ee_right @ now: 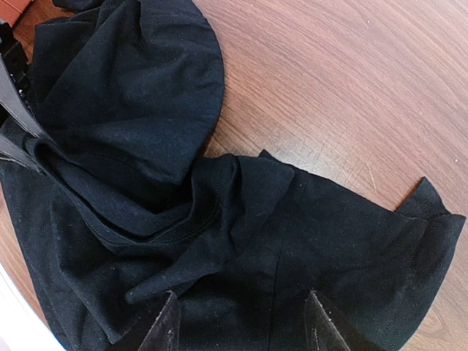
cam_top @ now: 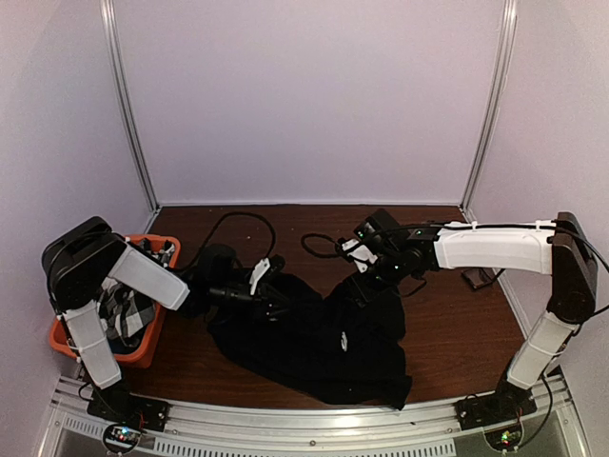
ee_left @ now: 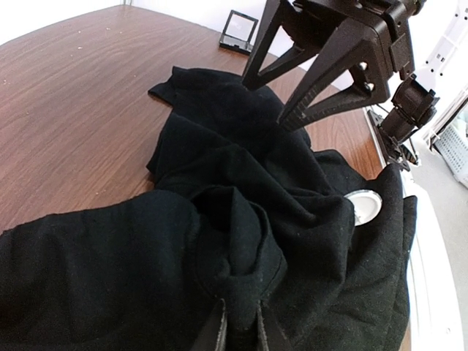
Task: Pin the brooch onto the clothing
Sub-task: Pick up the clothing with brooches from the center of the board.
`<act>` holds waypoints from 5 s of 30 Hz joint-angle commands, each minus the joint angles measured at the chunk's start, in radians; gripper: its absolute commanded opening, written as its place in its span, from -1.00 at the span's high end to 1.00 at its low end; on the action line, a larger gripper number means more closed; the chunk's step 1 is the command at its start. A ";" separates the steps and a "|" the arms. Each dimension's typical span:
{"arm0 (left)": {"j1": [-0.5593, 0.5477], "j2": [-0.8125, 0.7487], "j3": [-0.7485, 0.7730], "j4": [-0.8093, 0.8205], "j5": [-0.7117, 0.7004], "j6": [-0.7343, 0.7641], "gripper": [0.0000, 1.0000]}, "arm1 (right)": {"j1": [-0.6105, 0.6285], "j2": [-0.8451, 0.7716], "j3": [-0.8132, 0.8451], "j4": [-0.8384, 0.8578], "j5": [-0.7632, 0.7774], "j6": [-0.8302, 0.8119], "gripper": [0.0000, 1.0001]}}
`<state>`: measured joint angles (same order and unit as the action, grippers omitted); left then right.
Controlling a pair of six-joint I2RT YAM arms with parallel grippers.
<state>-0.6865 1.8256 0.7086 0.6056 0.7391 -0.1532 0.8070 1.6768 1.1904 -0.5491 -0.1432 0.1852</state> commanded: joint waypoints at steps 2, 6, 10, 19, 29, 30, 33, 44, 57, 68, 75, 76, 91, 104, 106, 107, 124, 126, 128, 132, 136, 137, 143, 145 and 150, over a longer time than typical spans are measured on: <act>-0.031 -0.085 -0.001 -0.016 -0.037 0.025 0.72 | -0.004 0.005 0.013 0.008 0.001 -0.023 -0.22; -0.107 -0.151 0.017 -0.148 -0.179 0.100 0.73 | -0.003 0.008 0.029 0.049 0.001 -0.065 -0.26; -0.180 -0.185 0.009 -0.227 -0.313 0.140 0.73 | -0.007 0.004 0.039 0.130 -0.038 -0.085 -0.31; -0.264 -0.197 -0.002 -0.318 -0.447 0.143 0.72 | -0.029 0.190 0.218 0.039 -0.052 -0.031 -0.39; -0.267 -0.210 0.000 -0.345 -0.473 0.144 0.72 | -0.032 0.220 0.178 0.011 0.061 -0.036 -0.41; -0.267 -0.210 -0.002 -0.344 -0.477 0.143 0.72 | -0.033 0.225 0.177 0.008 0.051 -0.040 -0.39; -0.267 -0.204 -0.004 -0.343 -0.491 0.143 0.73 | -0.035 0.242 0.175 0.006 0.001 -0.048 -0.29; -0.266 -0.188 -0.006 -0.333 -0.565 0.130 0.74 | -0.061 0.308 0.184 0.005 -0.073 -0.020 0.86; -0.234 -0.222 0.109 -0.306 -0.759 0.179 0.67 | -0.127 -0.014 -0.003 0.185 0.070 0.045 1.00; -0.278 -0.296 0.041 -0.329 -0.891 0.105 0.62 | -0.116 -0.257 -0.322 0.339 0.024 0.130 0.98; -0.311 -0.325 -0.010 -0.334 -0.829 0.047 0.53 | -0.033 -0.336 -0.407 0.279 0.097 0.184 0.87; -0.313 -0.324 -0.015 -0.317 -0.811 0.049 0.48 | -0.021 -0.331 -0.416 0.273 0.107 0.192 0.86; -0.290 -0.124 0.155 -0.297 -0.584 0.143 -0.16 | 0.116 -0.383 -0.503 0.159 0.239 0.295 0.70; -0.218 -0.034 0.270 -0.386 -0.470 0.144 -0.19 | 0.118 -0.437 -0.230 -0.124 0.374 0.156 -0.52; -0.216 -0.018 0.285 -0.404 -0.444 0.143 -0.19 | 0.097 -0.380 -0.159 -0.158 0.355 0.115 -0.55; -0.216 -0.010 0.290 -0.412 -0.437 0.144 -0.19 | 0.084 -0.348 -0.129 -0.169 0.337 0.096 -0.55; -0.170 0.025 0.304 -0.426 -0.385 0.114 -0.17 | -0.146 -0.016 0.003 -0.169 -0.075 -0.075 -0.38; -0.165 0.032 0.307 -0.426 -0.370 0.112 -0.16 | -0.147 -0.006 -0.001 -0.159 -0.106 -0.091 -0.32; -0.163 0.037 0.311 -0.429 -0.362 0.112 -0.14 | -0.146 0.002 -0.008 -0.142 -0.138 -0.104 -0.28; -0.160 0.043 0.309 -0.432 -0.351 0.112 -0.12 | -0.148 0.034 -0.008 -0.147 -0.183 -0.116 -0.08; -0.159 0.046 0.309 -0.432 -0.345 0.113 -0.11 | -0.149 0.047 -0.017 -0.157 -0.183 -0.106 -0.05; -0.159 0.047 0.310 -0.433 -0.343 0.112 -0.11 | -0.148 0.045 -0.018 -0.160 -0.177 -0.102 -0.06; -0.159 0.049 0.310 -0.430 -0.334 0.110 -0.09 | -0.153 0.014 -0.017 -0.164 -0.147 -0.084 -0.20; -0.159 0.050 0.310 -0.430 -0.328 0.109 -0.08 | -0.165 0.008 -0.022 -0.159 -0.146 -0.072 -0.32; -0.159 0.049 0.310 -0.430 -0.317 0.105 -0.06 | -0.215 0.019 -0.035 -0.142 -0.238 -0.045 -0.29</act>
<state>-0.8536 1.8606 0.9955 0.1558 0.3973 -0.0360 0.6308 1.7111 1.1782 -0.7044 -0.3195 0.1112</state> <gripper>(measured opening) 0.535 0.661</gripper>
